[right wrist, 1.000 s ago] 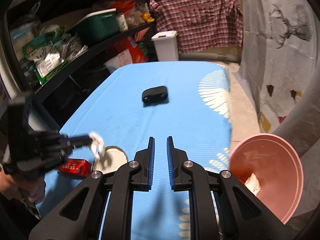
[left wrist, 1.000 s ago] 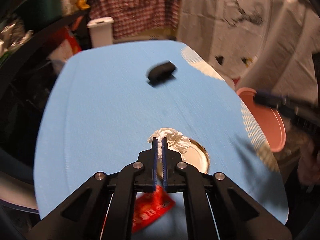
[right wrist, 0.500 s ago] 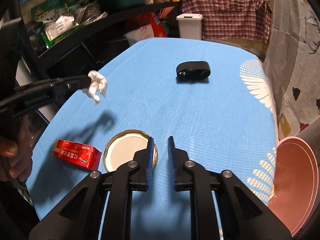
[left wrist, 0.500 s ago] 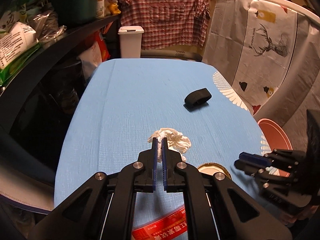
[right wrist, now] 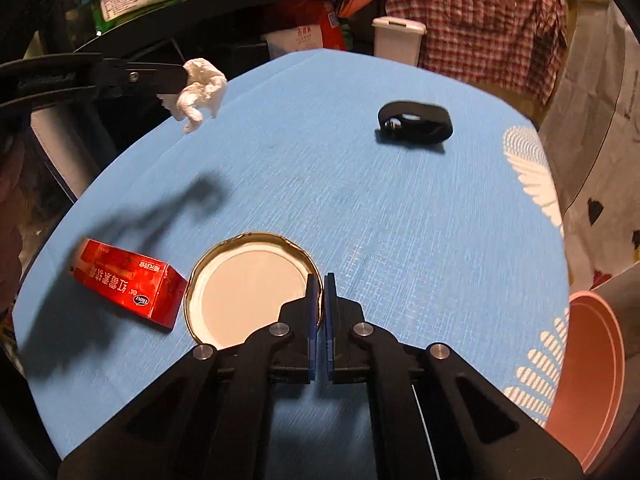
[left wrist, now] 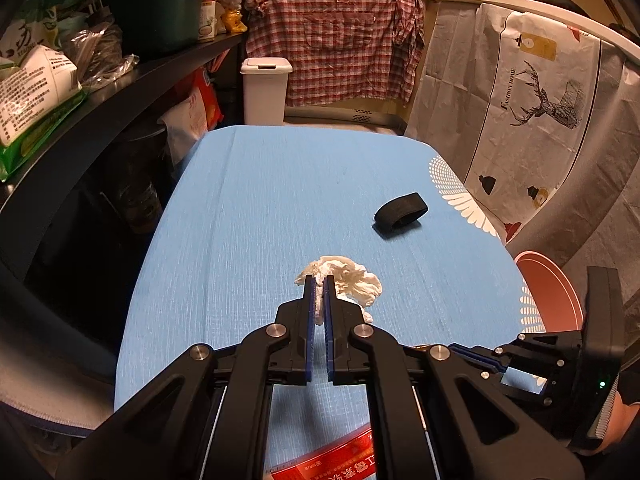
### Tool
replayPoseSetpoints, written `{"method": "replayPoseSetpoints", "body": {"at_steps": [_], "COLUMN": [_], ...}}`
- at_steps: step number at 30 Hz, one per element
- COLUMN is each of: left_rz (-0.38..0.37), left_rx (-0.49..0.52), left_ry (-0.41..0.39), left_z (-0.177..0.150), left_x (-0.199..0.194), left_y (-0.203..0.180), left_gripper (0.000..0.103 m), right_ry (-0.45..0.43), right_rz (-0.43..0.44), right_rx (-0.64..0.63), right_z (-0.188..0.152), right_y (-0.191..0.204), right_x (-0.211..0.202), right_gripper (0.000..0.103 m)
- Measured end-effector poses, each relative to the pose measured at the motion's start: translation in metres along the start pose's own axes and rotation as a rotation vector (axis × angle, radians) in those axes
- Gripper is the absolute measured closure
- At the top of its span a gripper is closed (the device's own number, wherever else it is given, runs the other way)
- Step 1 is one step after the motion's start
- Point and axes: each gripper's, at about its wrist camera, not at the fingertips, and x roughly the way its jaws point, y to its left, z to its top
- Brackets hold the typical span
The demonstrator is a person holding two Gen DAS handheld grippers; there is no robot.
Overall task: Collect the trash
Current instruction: 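Grasp the white tissue with the left tool while the right tool grasps the gold jar lid rim, then carry the tissue and jar lid over the pink bin with both tools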
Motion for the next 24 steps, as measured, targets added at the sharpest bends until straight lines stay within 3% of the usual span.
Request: {"method": "replayPoseSetpoints", "body": {"at_steps": [14,24], "left_rz": [0.0,-0.024], "left_rx": [0.013,0.025], "left_ry": [-0.021,-0.057], "left_z": [0.005,0.007], "left_x": [-0.007,-0.025], "left_y": [-0.008,-0.023], "left_gripper": [0.099,0.099], "right_ry": [-0.094,-0.189], "right_rz": [-0.055,-0.088], "right_rx": [0.059,0.162], "right_z": [-0.002,0.003], "right_y": [-0.025,-0.066], "right_x": [-0.043,-0.099], "right_gripper": [0.1,0.1]}}
